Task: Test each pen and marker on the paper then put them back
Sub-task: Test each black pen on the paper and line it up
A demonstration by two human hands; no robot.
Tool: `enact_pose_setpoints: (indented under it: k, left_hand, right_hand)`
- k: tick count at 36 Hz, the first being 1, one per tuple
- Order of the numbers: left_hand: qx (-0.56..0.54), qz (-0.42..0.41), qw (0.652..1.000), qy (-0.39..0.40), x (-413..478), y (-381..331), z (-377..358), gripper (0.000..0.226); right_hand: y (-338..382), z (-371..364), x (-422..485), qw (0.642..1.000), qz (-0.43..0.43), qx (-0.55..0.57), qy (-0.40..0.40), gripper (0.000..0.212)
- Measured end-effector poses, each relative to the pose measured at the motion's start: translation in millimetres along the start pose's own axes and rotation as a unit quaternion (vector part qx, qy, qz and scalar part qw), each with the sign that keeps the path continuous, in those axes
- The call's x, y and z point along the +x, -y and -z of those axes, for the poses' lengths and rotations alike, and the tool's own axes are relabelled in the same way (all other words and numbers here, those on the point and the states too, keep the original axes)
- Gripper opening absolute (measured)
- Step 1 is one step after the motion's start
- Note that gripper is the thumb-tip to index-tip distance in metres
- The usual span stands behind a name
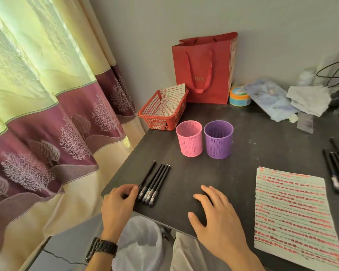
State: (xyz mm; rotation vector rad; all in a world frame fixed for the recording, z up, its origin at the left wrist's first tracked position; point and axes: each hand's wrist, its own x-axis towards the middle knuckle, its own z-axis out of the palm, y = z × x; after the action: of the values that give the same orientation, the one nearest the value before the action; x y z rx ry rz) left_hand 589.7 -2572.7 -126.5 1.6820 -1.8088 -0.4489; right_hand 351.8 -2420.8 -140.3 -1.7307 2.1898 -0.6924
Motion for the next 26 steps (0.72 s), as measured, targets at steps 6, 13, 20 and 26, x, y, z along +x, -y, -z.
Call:
enact_pose_setpoints:
  k: [6,13,20,26]
  left_hand:
    - [-0.018,-0.011,1.000,-0.003,-7.4,-3.0,-0.9,0.010]
    - [-0.004,0.009,1.000,0.015,-4.5,-3.5,-1.6,0.017]
    - [-0.007,0.026,0.999,0.036,-2.4,-7.4,0.8,0.012]
    - [-0.002,0.024,0.999,0.037,-4.5,-10.5,1.5,0.012]
  right_hand:
    - [-0.5,-1.0,-2.4,1.000,0.008,0.001,-0.024,0.049]
    - [-1.9,-2.2,-1.7,1.000,0.008,0.017,-0.025,0.049]
    - [-1.4,-0.5,-2.0,1.000,0.012,0.019,-0.019,0.049]
    - [-0.9,0.1,-1.2,1.000,0.011,0.021,-0.016,0.048]
